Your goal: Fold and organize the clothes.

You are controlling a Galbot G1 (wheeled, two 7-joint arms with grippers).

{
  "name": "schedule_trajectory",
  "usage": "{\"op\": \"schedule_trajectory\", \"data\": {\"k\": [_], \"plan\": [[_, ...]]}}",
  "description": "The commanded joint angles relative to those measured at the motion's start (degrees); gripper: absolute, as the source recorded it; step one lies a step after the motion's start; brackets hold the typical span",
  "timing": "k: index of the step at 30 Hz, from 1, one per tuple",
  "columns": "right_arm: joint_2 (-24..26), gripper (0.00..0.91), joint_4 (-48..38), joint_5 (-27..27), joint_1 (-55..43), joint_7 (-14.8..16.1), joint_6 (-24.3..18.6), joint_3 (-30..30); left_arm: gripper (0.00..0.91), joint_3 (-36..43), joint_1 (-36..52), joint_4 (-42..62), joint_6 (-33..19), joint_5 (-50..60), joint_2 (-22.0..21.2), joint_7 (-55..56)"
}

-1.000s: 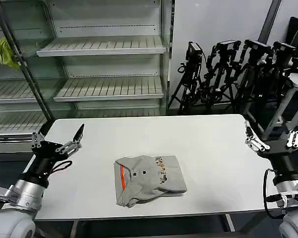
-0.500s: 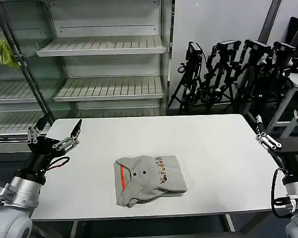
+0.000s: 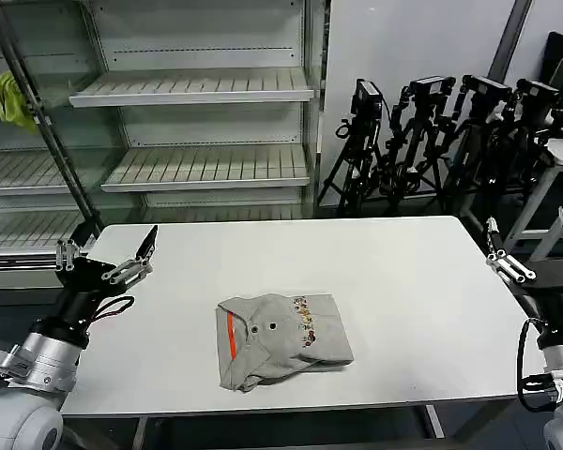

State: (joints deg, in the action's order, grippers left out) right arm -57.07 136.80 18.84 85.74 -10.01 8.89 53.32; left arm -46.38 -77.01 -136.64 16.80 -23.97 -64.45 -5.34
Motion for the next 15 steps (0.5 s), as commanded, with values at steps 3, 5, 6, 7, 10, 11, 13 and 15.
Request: {"op": "schedule_trajectory", "data": {"k": [3,5,6,7,10,11,13,15], "plan": [[0.0,0.907,-1.1,0.1,-0.5,1.2,-0.9,-0.1,0.907,0.0,-0.2,-0.1,0.2,-0.1,-0.2,-0.2],[0.2,0.907,-1.5,0.2,-0.8,1.5,-1.1,-0.2,0.907,0.0,-0.3,-0.1,0.2,-0.1,-0.3,-0.2],[0.2,0.907,-1.9,0.2,-1.0,1.7,-1.3,-0.3,0.907,0.0,-0.3,-0.2,0.3,-0.2,-0.3,-0.2],[0.4,0.907,-2.2,0.3,-1.3,2.0,-1.6,-0.4,0.907,-0.1,-0.3,-0.2,0.3,-0.2,-0.3,-0.2],[0.6,0.907,-2.8,0.6,-1.6,2.2,-1.6,-0.7,0.907,0.0,-0.4,-0.2,0.3,-0.4,-0.5,-0.2],[0.7,0.907,-3.0,0.6,-1.6,2.2,-1.7,-0.8,0.907,0.0,-0.4,-0.2,0.3,-0.4,-0.6,-0.2],[0.8,0.907,-3.4,0.5,-1.6,2.3,-1.8,-0.9,0.907,0.0,-0.6,-0.2,0.3,-0.3,-0.8,-0.2],[0.9,0.907,-3.6,0.5,-1.7,2.1,-1.8,-0.9,0.907,-0.1,-0.5,-0.3,0.3,-0.3,-0.9,-0.2]]}}
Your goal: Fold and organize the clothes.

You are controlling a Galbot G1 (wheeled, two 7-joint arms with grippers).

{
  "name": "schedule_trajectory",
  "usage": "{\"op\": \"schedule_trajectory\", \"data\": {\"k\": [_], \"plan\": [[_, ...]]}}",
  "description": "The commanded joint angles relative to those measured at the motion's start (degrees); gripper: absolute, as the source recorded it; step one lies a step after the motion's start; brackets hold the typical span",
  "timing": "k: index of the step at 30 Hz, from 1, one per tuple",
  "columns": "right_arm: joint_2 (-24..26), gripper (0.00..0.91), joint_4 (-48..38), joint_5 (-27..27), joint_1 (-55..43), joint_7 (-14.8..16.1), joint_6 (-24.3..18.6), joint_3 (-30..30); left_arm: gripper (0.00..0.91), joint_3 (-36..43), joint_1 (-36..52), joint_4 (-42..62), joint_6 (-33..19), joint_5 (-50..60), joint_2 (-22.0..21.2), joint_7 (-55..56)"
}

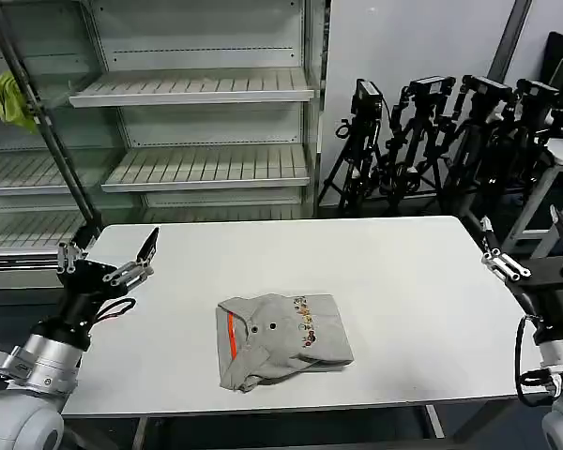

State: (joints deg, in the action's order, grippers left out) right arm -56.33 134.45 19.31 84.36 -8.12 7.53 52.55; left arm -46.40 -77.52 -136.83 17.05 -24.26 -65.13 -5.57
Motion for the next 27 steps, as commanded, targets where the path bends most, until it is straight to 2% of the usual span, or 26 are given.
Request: {"op": "schedule_trajectory", "data": {"k": [1,27], "plan": [[0.3,0.907,-1.3,0.0,-0.3,0.2,-0.5,0.0,0.907,-0.1,0.0,-0.2,0.1,0.0,-0.3,0.0],[-0.9,0.907,-1.5,-1.3,-0.3,0.2,-0.5,-0.6,0.907,-0.1,-0.3,-1.1,0.4,-0.4,-0.8,0.0]]}}
